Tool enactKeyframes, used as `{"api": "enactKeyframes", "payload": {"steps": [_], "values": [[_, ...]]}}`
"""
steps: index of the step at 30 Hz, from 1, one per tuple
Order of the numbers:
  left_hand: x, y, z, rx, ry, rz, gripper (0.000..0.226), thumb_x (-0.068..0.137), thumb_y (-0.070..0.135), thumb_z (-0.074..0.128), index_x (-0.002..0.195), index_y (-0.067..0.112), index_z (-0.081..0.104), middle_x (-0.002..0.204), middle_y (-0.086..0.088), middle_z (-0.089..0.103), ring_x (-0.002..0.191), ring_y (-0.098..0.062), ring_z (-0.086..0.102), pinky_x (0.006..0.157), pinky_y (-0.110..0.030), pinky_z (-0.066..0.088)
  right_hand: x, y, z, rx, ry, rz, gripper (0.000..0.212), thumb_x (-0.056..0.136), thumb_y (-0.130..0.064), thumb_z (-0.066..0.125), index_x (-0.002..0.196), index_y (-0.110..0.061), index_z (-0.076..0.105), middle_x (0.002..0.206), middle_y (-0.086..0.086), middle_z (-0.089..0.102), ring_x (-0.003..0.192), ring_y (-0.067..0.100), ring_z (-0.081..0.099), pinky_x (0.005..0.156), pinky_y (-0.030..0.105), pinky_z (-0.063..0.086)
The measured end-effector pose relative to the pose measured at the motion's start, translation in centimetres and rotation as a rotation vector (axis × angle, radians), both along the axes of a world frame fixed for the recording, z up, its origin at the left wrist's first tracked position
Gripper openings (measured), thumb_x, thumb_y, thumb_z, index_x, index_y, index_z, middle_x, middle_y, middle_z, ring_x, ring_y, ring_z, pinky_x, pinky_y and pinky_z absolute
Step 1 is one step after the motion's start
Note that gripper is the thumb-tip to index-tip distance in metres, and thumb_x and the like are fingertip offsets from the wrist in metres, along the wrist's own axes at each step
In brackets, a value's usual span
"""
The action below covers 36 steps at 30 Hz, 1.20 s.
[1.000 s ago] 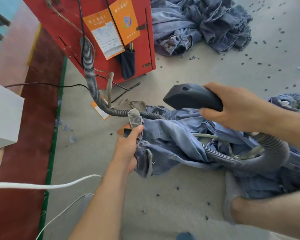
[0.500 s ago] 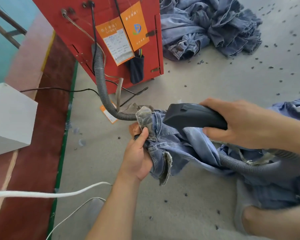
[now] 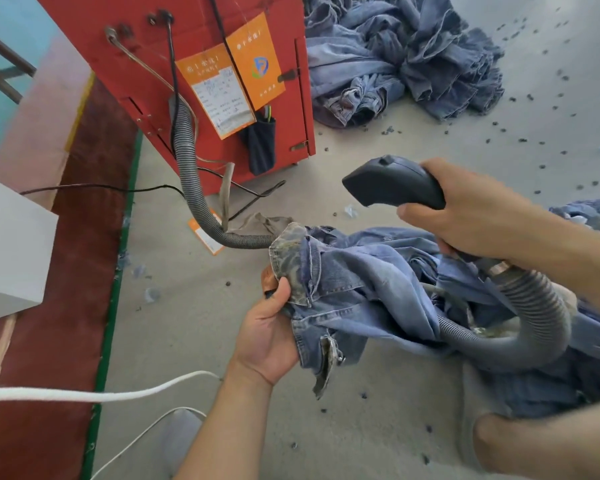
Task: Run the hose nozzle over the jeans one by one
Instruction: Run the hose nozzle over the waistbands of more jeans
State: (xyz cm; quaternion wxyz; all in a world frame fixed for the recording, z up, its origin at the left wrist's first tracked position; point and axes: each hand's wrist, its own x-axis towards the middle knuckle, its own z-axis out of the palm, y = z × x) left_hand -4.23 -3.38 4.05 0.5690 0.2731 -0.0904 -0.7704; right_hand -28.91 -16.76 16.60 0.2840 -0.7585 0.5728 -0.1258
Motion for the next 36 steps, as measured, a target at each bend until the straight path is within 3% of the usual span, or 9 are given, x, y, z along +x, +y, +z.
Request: {"api": "enactKeyframes", "payload": {"steps": [3,7,10,15,18,22,27,30,36], "values": [[0.5,-1.3,-0.3,0.128,0.031,0.024,0.051,0.11,0.039,0.035,0.142,0.007,0.061,0.145,-0.022,0.057,0.134,-0.041,0.055,0.102,-0.056,0.051,-0.7,0.6,-0.6,0.066,-0.105,0.005,0.058,0.098,-0.038,0.067,0.142,-0.052,0.031,0.055,-0.007,0.061,0.038,0.011,0.06,0.038,0.014,0.041],[1.9,-2.7,-0.6,0.371,-0.212,-0.104,0.073,0.1,0.064,0.046,0.14,0.005,0.06,0.132,-0.025,0.066,0.118,-0.042,0.067,0.091,-0.057,0.058,-0.8,0.6,-0.7,0.062,-0.092,0.071,0.048,0.104,-0.038,0.058,0.134,-0.066,0.035,0.07,-0.016,0.067,0.049,0.01,0.064,0.043,0.013,0.044],[1.0,-1.3,-2.1,0.494,-0.578,-0.259,0.05,0.098,0.033,0.067,0.137,0.002,0.063,0.119,-0.022,0.073,0.105,-0.036,0.073,0.085,-0.048,0.062,-0.6,0.6,-0.6,0.07,-0.042,0.117,0.03,0.106,-0.039,0.054,0.128,-0.059,0.049,0.062,-0.039,0.058,0.048,0.004,0.059,0.044,0.012,0.041],[3.6,-1.7,-2.5,0.274,-0.236,-0.081,0.078,0.093,0.07,0.052,0.145,0.013,0.058,0.143,-0.016,0.062,0.134,-0.031,0.058,0.108,-0.049,0.051,-0.5,0.8,-0.5,0.096,-0.01,0.151,0.017,0.106,-0.038,0.053,0.118,-0.049,0.058,0.062,-0.039,0.057,0.053,0.008,0.058,0.047,0.014,0.042],[2.7,-0.4,-3.3,0.332,-0.798,-0.353,0.081,0.068,0.071,0.081,0.125,0.016,0.068,0.113,-0.006,0.078,0.104,-0.022,0.075,0.086,-0.042,0.062,-0.4,0.9,-0.2,0.08,0.004,0.16,0.018,0.106,-0.039,0.052,0.119,-0.05,0.056,0.064,-0.041,0.056,0.06,0.016,0.061,0.053,0.024,0.046],[0.9,0.2,-5.4,0.364,-1.159,-0.348,0.047,0.058,0.026,0.088,0.1,0.017,0.071,0.091,-0.007,0.079,0.08,-0.021,0.077,0.073,-0.047,0.064,-0.6,1.0,0.0,0.084,0.011,0.142,0.017,0.106,-0.041,0.052,0.117,-0.054,0.053,0.066,-0.036,0.06,0.058,0.02,0.063,0.05,0.027,0.049],[2.5,-0.6,-5.7,0.417,-0.971,-0.156,0.034,0.088,0.004,0.069,0.12,0.012,0.061,0.107,-0.016,0.076,0.095,-0.031,0.076,0.08,-0.05,0.063,-1.0,0.7,0.0,0.054,-0.043,0.132,0.017,0.105,-0.04,0.054,0.115,-0.054,0.054,0.066,-0.015,0.065,0.057,0.017,0.064,0.052,0.03,0.05],[3.7,0.3,-5.8,0.365,-1.002,-0.146,0.026,0.098,0.018,0.069,0.122,0.025,0.061,0.117,-0.007,0.075,0.104,-0.026,0.074,0.09,-0.05,0.061,-0.9,0.7,0.0,0.052,-0.039,0.157,0.017,0.105,-0.041,0.053,0.116,-0.054,0.052,0.068,-0.03,0.062,0.058,0.008,0.061,0.054,0.029,0.045],[3.1,0.4,-3.9,0.327,-0.489,-0.032,0.035,0.094,0.019,0.07,0.128,0.012,0.067,0.119,-0.017,0.074,0.107,-0.035,0.073,0.082,-0.05,0.06,-0.8,1.7,-0.1,0.071,-0.002,0.301,0.05,0.104,-0.038,0.052,0.134,-0.074,0.036,0.072,-0.021,0.068,0.052,0.007,0.06,0.052,0.018,0.047]]}}
